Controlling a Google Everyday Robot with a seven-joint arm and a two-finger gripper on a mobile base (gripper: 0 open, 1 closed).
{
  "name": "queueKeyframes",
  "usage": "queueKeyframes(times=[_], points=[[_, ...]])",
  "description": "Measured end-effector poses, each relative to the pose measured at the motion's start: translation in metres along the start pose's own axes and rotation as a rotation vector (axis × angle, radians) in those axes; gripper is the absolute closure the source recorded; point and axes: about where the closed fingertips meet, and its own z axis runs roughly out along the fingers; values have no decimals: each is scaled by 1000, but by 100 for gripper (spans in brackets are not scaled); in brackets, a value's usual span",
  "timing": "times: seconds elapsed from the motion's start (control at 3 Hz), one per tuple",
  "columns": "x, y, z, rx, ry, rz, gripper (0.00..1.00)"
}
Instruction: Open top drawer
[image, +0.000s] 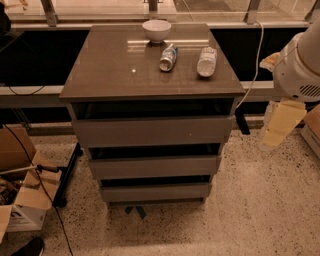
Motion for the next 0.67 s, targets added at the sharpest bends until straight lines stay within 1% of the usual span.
queueKeyframes(times=[0.33,0.67], points=[[-18,11,30,-36,-44,14,0],[-38,19,72,-56,-67,30,0]])
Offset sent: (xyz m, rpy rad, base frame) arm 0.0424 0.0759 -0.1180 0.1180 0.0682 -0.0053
